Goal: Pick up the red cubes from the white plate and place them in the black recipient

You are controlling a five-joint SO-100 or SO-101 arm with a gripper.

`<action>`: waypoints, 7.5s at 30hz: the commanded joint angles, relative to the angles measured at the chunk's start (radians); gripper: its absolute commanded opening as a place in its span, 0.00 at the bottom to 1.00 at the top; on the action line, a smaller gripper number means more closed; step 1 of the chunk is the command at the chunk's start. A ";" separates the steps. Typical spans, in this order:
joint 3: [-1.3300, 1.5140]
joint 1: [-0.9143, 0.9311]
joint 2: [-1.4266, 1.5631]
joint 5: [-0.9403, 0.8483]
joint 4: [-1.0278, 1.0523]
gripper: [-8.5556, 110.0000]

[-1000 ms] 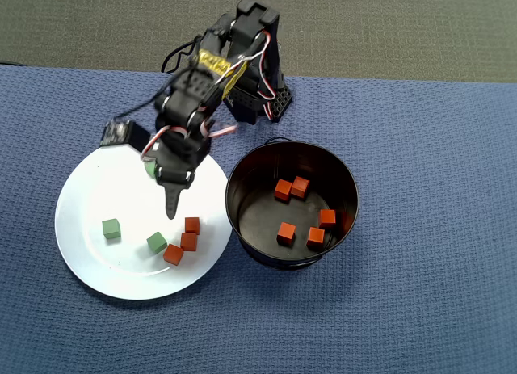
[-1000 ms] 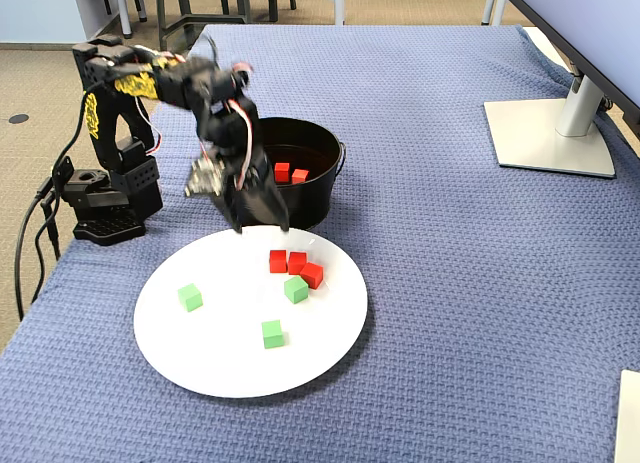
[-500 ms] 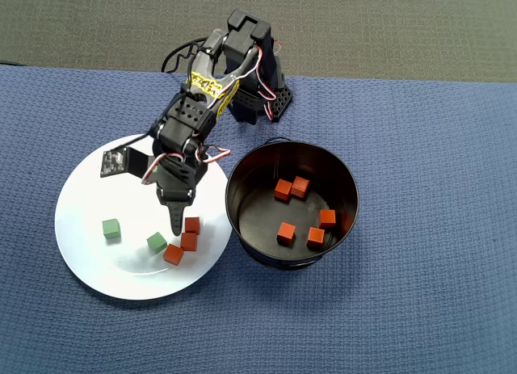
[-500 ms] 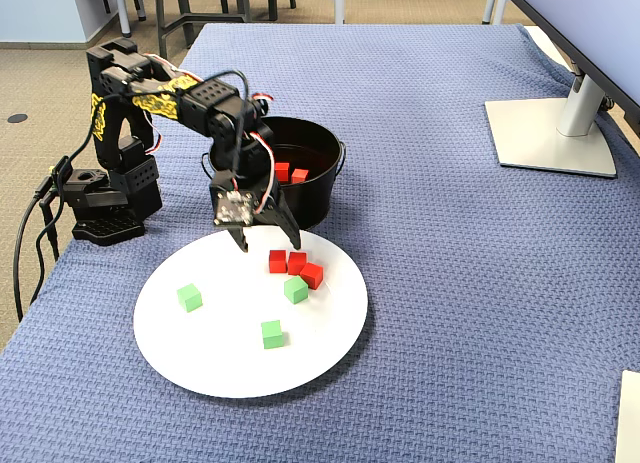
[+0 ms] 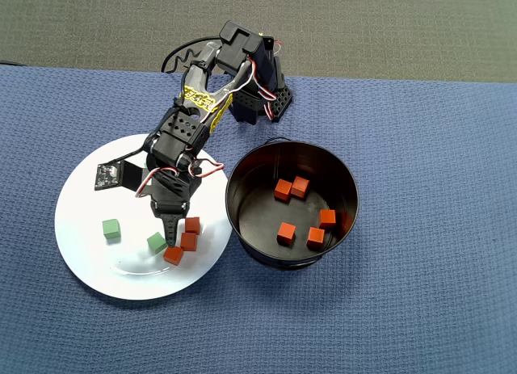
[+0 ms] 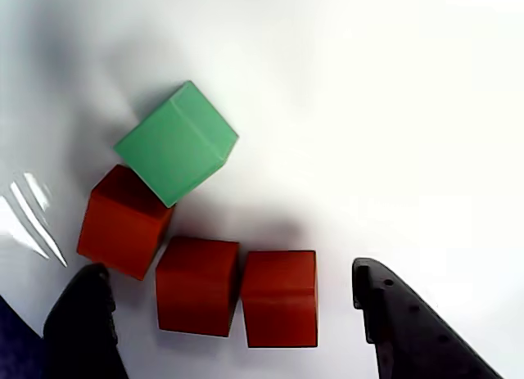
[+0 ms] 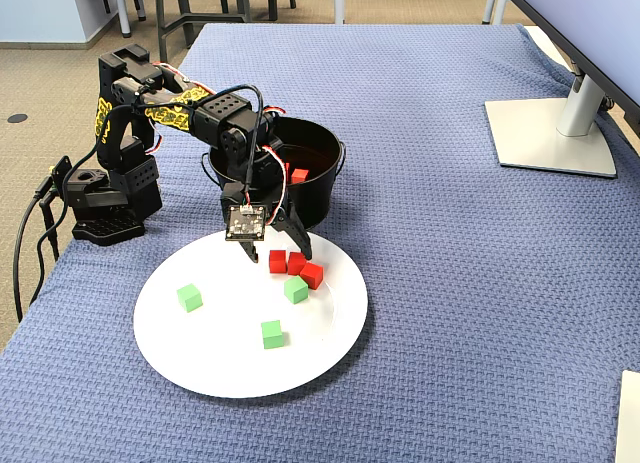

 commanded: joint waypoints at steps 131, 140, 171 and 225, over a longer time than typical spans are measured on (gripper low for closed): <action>-0.451 -0.031 -0.337 0.190 0.006 0.29; -0.431 -0.063 -0.334 0.196 0.006 0.25; -0.345 -0.109 -0.278 0.229 -0.021 0.12; -0.049 -0.686 0.517 0.397 0.218 0.07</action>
